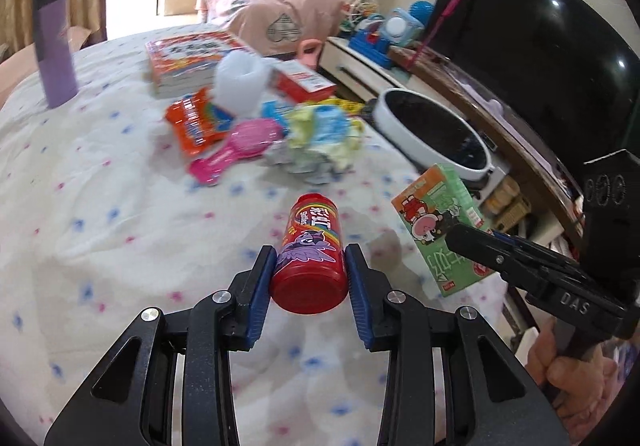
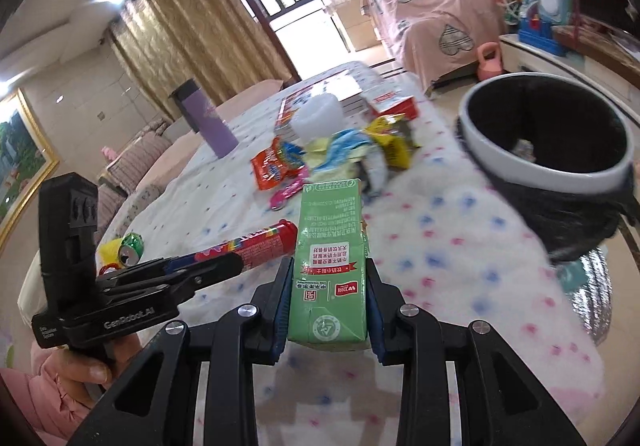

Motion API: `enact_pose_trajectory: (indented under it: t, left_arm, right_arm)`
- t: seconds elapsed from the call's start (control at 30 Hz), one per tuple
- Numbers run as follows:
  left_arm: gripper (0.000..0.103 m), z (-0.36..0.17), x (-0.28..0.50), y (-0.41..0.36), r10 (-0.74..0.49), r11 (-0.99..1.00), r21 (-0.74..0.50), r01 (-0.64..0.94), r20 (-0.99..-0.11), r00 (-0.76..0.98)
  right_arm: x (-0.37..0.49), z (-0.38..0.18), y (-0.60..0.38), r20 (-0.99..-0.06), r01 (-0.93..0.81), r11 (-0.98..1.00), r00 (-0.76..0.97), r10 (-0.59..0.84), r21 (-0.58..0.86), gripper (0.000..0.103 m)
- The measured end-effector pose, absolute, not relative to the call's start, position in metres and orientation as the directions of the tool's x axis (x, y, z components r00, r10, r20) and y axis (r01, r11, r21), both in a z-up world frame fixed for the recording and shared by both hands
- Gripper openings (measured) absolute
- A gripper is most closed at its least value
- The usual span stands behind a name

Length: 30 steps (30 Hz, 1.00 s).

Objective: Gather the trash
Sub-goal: 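Grasp the red Skittles tube with the left tool while the right tool grasps the green carton, then carry the tube and carton over the bin and open both tools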

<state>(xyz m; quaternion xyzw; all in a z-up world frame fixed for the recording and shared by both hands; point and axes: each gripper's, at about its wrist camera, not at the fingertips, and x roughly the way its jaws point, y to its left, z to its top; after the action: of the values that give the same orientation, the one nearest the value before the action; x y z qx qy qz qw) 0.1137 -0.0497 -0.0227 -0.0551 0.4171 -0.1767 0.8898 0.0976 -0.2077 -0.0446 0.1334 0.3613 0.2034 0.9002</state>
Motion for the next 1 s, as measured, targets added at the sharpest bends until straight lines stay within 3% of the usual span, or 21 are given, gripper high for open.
enact_pose_trajectory:
  t: [1.0]
  left_arm:
    - [0.034,0.013,0.168,-0.169,-0.454,0.874,-0.214,0.436,-0.678,0.578]
  right_arm:
    - [0.123,-0.028,-0.342,-0.541,-0.061,0.906,0.784,0.303,0.418,0.032]
